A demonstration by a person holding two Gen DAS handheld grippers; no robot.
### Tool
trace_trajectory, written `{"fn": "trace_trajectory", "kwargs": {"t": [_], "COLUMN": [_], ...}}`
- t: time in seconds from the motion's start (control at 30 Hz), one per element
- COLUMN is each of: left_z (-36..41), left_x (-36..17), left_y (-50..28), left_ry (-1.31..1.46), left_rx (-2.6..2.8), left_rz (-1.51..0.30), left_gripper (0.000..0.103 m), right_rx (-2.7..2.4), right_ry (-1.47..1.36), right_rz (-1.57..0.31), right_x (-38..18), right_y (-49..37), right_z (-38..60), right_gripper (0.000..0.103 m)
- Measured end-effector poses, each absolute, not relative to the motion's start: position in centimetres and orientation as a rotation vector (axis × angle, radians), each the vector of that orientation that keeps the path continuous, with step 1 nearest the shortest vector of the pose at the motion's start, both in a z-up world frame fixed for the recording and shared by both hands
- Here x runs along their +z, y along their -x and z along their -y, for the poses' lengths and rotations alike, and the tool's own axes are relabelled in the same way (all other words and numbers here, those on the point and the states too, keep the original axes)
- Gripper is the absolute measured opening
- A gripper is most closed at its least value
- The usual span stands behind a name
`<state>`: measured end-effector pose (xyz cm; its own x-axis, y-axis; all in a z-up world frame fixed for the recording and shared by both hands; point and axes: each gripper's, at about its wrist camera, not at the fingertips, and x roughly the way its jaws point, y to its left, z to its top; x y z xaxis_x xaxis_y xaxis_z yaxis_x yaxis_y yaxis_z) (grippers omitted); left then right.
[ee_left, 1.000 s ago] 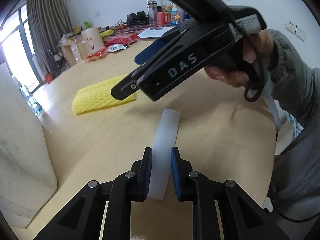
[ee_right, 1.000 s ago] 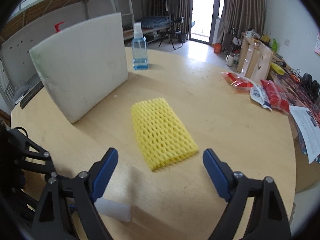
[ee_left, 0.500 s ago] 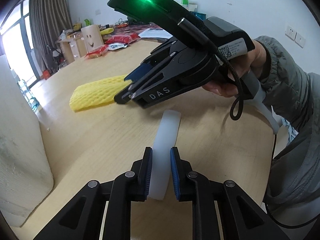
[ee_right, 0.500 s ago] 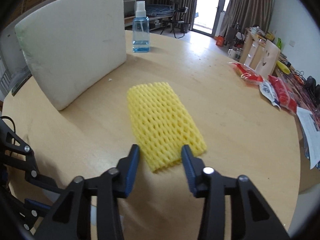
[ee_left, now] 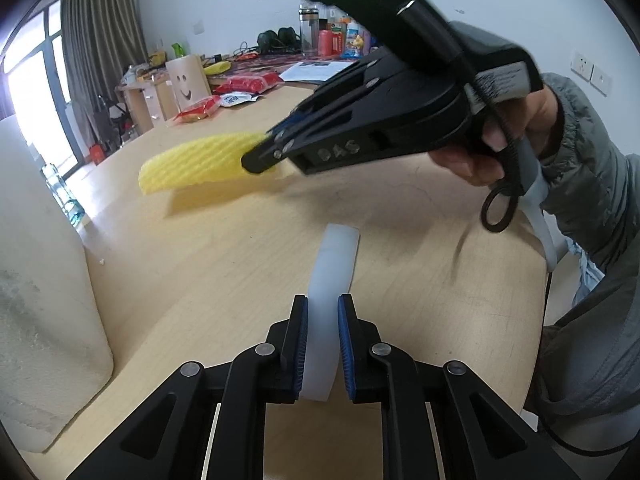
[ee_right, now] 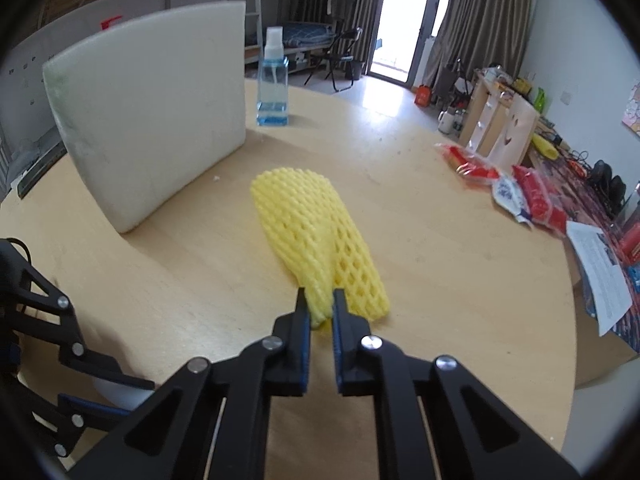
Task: Organize soft objects
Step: 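Lift the white strip with the left gripper while the right gripper lifts the yellow mesh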
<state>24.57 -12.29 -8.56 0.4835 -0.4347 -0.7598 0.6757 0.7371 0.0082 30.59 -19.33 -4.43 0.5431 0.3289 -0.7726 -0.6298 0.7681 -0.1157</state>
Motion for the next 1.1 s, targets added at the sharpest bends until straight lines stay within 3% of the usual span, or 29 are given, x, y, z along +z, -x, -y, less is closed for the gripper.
{"fn": "trace_trajectory", "kwargs": {"t": [0.6,1.1], "left_z": [11.7,9.9], "left_x": [-6.5,-0.4], "left_y": [-21.9,-16.8], "left_ry": [-0.315,-0.297], "left_rx": [-0.679,-0.594], "left_rz": [-0.744,-0.553], "left_gripper": [0.013,0.013], "right_rx": [0.509,0.477], "right_ry": [0.347,0.243], "right_rz": [-0.711,-0.518], "right_x": [-0.5,4.7], "right_y": [-26.7,-20.2], "right_z": [22.6,25.0], "right_gripper": [0.011,0.012]}}
